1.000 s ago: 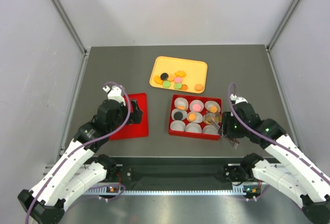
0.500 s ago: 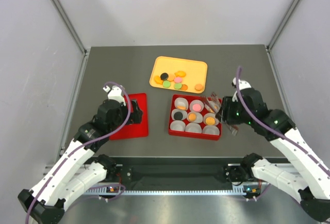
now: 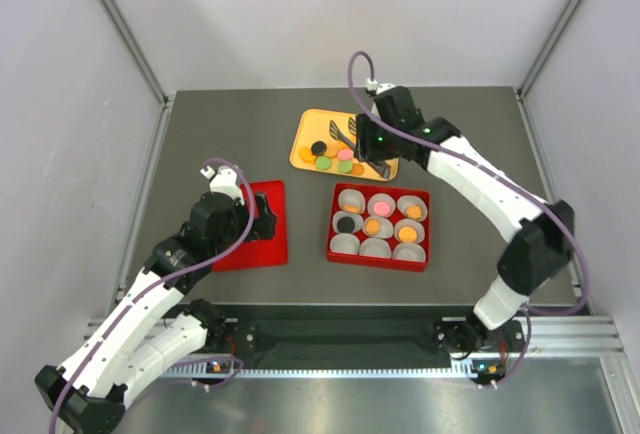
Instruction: Pack the cookies
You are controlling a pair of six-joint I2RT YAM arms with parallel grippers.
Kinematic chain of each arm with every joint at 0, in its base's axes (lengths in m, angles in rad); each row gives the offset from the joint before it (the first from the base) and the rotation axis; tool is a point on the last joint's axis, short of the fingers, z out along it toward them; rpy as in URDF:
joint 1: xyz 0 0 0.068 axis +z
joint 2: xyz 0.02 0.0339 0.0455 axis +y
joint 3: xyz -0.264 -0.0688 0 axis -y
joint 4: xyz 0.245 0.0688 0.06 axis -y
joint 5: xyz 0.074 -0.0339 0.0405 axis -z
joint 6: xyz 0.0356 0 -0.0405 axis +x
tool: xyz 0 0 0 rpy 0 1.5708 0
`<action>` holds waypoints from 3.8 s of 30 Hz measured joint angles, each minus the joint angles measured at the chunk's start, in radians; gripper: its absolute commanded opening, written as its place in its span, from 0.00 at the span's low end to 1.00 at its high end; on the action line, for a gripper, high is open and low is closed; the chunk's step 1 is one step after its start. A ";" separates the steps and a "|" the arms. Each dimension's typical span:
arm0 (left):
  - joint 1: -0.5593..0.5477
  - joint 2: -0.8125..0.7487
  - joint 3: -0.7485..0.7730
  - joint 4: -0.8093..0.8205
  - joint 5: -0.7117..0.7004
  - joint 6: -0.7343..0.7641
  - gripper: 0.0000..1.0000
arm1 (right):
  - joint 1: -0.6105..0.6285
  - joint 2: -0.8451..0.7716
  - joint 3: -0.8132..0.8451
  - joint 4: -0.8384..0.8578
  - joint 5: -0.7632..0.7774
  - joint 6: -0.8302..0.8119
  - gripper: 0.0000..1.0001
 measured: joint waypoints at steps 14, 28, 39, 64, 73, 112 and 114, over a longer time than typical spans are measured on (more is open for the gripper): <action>-0.001 0.000 0.000 0.000 -0.003 0.000 0.99 | 0.000 0.195 0.109 0.006 0.051 -0.061 0.46; -0.001 -0.002 0.000 0.000 -0.003 0.000 0.99 | 0.000 0.271 0.082 0.010 0.056 -0.062 0.47; -0.001 -0.002 0.000 0.000 -0.003 0.000 0.99 | 0.000 0.303 0.082 0.011 0.063 -0.066 0.47; -0.001 -0.002 0.000 0.000 -0.003 0.000 0.99 | 0.000 0.312 0.074 0.015 0.077 -0.069 0.38; -0.001 -0.002 0.000 0.000 -0.003 0.000 0.99 | -0.012 0.313 0.076 0.014 0.061 -0.068 0.30; -0.001 0.012 0.000 -0.001 -0.018 -0.001 0.99 | 0.296 -0.587 -0.544 -0.116 0.026 0.131 0.32; -0.001 0.011 0.000 -0.001 -0.018 -0.001 0.99 | 0.303 -0.590 -0.561 -0.119 0.024 0.146 0.31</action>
